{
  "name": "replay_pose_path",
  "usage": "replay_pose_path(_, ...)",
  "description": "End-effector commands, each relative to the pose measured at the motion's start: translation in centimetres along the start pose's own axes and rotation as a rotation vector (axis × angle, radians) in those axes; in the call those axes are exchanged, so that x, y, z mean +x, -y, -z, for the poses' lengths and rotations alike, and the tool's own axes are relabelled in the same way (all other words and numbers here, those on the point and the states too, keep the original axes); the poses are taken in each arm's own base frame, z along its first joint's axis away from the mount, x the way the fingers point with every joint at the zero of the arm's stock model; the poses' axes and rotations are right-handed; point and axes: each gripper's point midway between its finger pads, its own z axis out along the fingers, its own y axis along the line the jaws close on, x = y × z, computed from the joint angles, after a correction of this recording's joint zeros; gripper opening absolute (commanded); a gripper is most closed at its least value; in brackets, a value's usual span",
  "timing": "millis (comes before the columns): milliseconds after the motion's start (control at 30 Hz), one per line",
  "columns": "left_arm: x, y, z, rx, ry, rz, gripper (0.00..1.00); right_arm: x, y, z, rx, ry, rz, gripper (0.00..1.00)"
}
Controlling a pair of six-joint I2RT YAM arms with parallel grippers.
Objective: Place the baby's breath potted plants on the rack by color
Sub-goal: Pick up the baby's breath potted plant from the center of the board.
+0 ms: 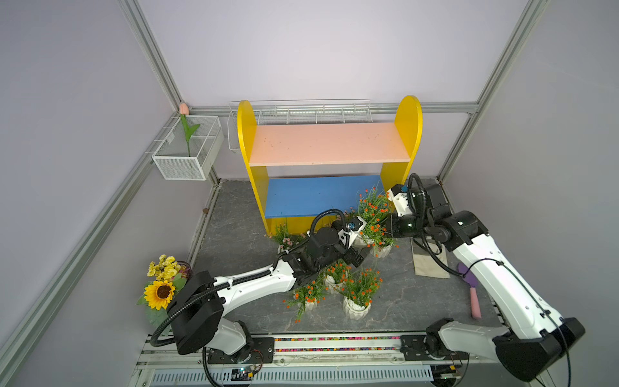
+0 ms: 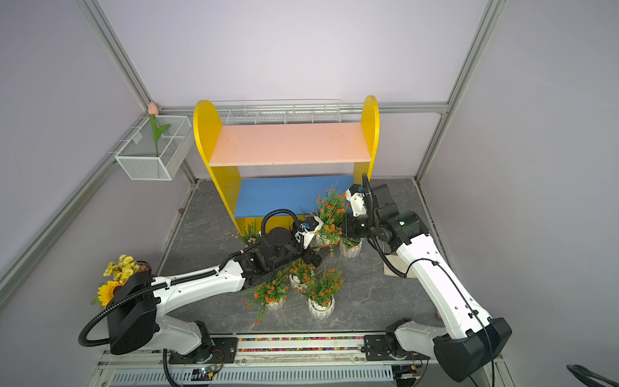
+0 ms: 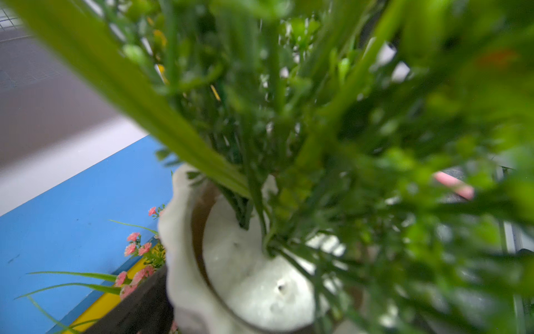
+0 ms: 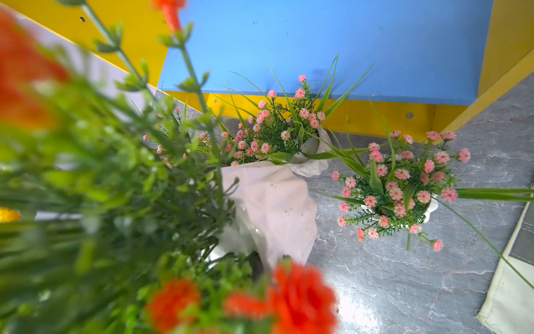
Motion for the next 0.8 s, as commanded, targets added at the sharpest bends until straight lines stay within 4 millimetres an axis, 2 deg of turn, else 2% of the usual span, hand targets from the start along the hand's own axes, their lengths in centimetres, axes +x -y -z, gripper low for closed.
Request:
replay_pose_path(0,-4.1,0.9,0.6,0.029,0.133,-0.009,0.99,0.1,-4.4,0.7,-0.222,0.001,0.001,0.07)
replay_pose_path(767,-4.6,-0.4,-0.3,-0.046,0.169,0.074,1.00,1.1,-4.8,0.6,-0.274,0.001,-0.053,0.07)
